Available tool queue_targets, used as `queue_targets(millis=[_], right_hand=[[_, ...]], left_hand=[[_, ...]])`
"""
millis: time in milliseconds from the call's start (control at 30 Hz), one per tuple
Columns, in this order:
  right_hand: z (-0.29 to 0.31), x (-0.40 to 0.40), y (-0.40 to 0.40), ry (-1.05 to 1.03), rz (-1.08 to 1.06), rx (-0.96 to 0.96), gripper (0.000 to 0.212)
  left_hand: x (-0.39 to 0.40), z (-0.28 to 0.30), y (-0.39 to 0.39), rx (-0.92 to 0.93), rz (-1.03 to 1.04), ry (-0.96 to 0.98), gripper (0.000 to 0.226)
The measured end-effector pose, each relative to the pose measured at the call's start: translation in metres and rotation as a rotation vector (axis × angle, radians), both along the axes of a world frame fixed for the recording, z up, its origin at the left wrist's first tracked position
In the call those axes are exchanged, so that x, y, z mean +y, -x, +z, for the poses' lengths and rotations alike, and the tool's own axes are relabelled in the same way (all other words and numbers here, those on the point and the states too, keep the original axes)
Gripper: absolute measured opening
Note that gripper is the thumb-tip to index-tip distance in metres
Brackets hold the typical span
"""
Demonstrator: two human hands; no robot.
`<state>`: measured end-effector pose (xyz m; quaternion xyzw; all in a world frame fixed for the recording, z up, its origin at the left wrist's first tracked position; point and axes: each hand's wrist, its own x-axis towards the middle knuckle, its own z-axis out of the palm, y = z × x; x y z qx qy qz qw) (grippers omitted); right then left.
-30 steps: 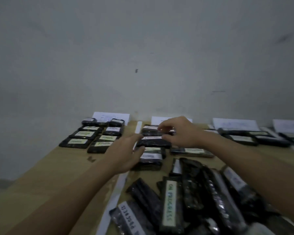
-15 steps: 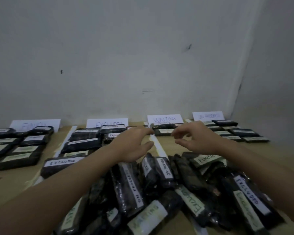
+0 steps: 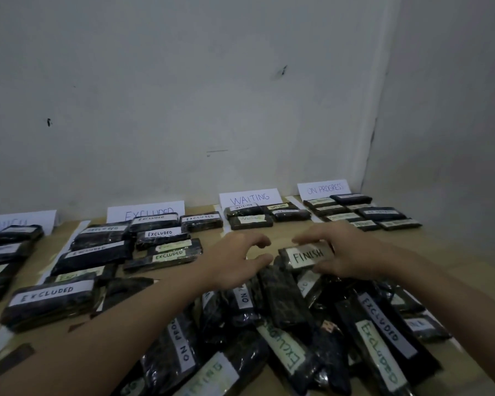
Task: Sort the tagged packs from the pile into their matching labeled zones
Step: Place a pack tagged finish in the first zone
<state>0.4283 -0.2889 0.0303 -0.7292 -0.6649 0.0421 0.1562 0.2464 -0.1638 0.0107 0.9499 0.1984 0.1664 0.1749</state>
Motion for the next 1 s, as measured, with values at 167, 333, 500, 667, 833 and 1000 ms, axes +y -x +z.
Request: queue_targets(millis=[167, 333, 500, 667, 833, 1000], right_hand=[[-0.005, 0.001, 0.009, -0.521, 0.099, 0.201, 0.072], [-0.01, 0.02, 0.023, -0.647, 0.176, 0.104, 0.069], [-0.004, 0.061, 0.061, -0.603, 0.307, -0.055, 0.055], [0.004, 0.113, 0.135, -0.609, 0.448, -0.152, 0.047], [0.005, 0.159, 0.218, -0.566, 0.615, -0.221, 0.048], [0.002, 0.199, 0.298, -0.493, 0.635, -0.279, 0.051]], left_hand=[[0.0, 0.005, 0.0, -0.292, 0.015, 0.489, 0.02], [0.004, 0.009, 0.015, -0.409, 0.053, 0.521, 0.009], [0.018, 0.012, 0.063, -0.445, 0.184, 0.451, 0.008], [0.037, 0.017, 0.147, -0.472, 0.376, 0.319, 0.013], [0.055, 0.01, 0.233, -0.424, 0.574, 0.245, 0.013], [0.072, -0.013, 0.313, -0.389, 0.726, 0.173, 0.015]])
